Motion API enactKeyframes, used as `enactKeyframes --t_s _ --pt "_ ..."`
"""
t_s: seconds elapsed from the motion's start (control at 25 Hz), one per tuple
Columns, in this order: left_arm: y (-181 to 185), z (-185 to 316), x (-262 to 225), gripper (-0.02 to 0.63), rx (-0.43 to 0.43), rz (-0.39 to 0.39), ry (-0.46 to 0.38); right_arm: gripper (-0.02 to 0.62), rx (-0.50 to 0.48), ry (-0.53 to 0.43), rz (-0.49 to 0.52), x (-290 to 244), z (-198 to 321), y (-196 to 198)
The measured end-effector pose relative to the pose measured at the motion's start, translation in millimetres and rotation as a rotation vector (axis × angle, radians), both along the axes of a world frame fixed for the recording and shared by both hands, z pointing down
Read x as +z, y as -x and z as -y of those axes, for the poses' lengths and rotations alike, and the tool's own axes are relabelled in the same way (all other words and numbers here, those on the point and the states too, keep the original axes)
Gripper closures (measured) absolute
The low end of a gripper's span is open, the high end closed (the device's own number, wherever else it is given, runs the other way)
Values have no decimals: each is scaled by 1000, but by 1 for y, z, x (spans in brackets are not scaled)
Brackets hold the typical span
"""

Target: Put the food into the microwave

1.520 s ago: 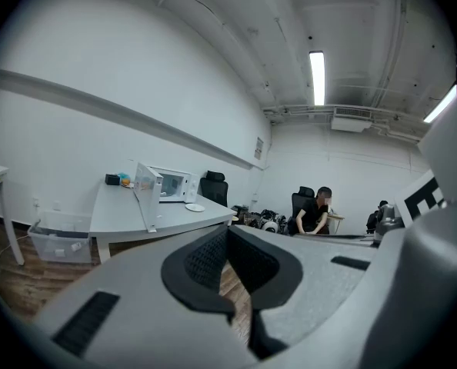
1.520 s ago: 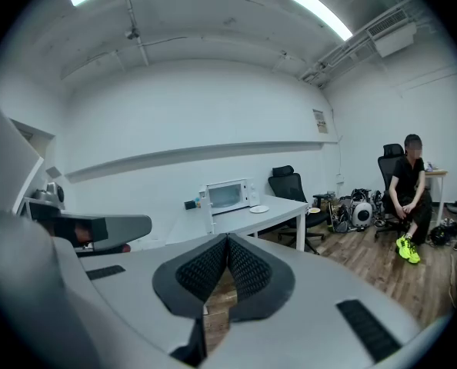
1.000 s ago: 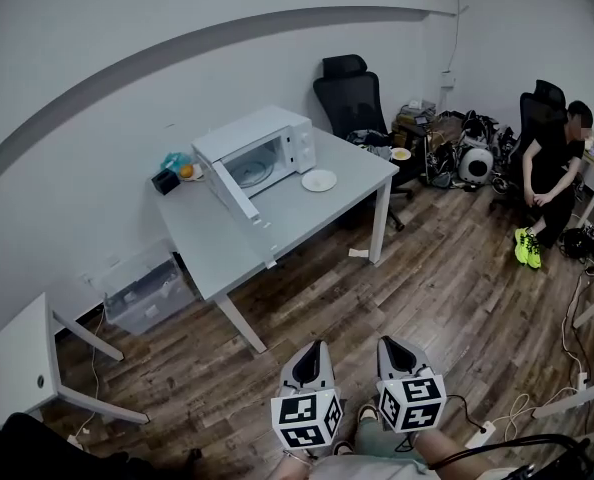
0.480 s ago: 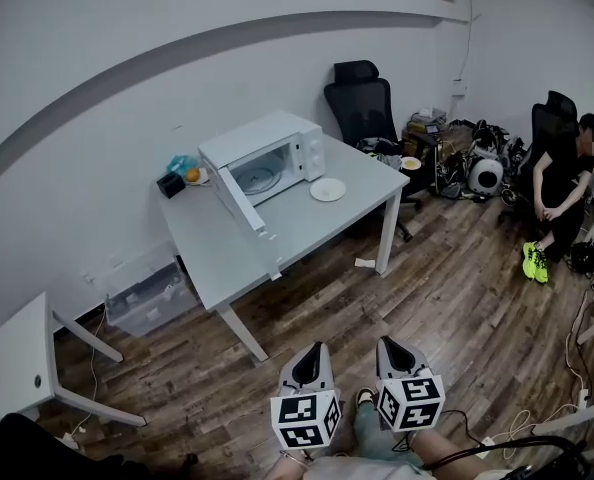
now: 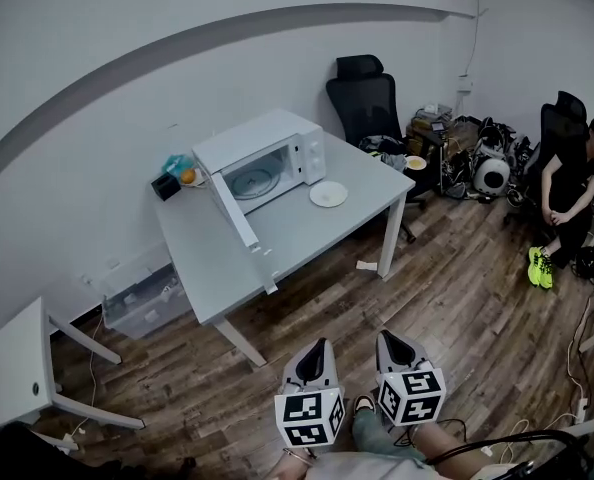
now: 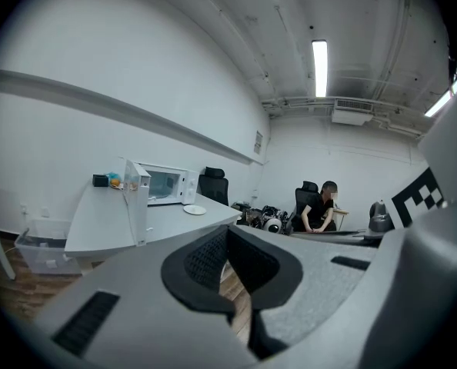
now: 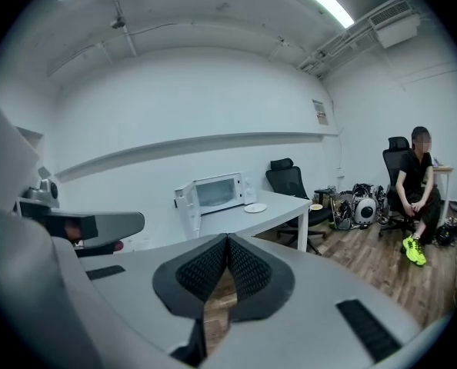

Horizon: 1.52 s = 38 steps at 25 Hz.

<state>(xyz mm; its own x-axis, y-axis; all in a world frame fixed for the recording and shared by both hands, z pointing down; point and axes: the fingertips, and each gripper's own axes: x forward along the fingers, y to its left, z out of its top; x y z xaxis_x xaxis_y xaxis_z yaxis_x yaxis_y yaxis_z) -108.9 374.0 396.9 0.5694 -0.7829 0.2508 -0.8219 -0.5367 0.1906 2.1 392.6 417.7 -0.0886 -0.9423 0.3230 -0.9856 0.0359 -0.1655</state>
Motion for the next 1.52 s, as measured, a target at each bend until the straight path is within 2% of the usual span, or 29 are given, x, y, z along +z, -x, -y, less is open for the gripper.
enactKeyframes --t_s 0.56,1.52 --pt "-35 66 -4 603 -70 9 7 578 -96 -1 1 -8 73 -27" --pt "-101 173 6 603 -128 39 30 578 -141 1 27 -2 187 -100"
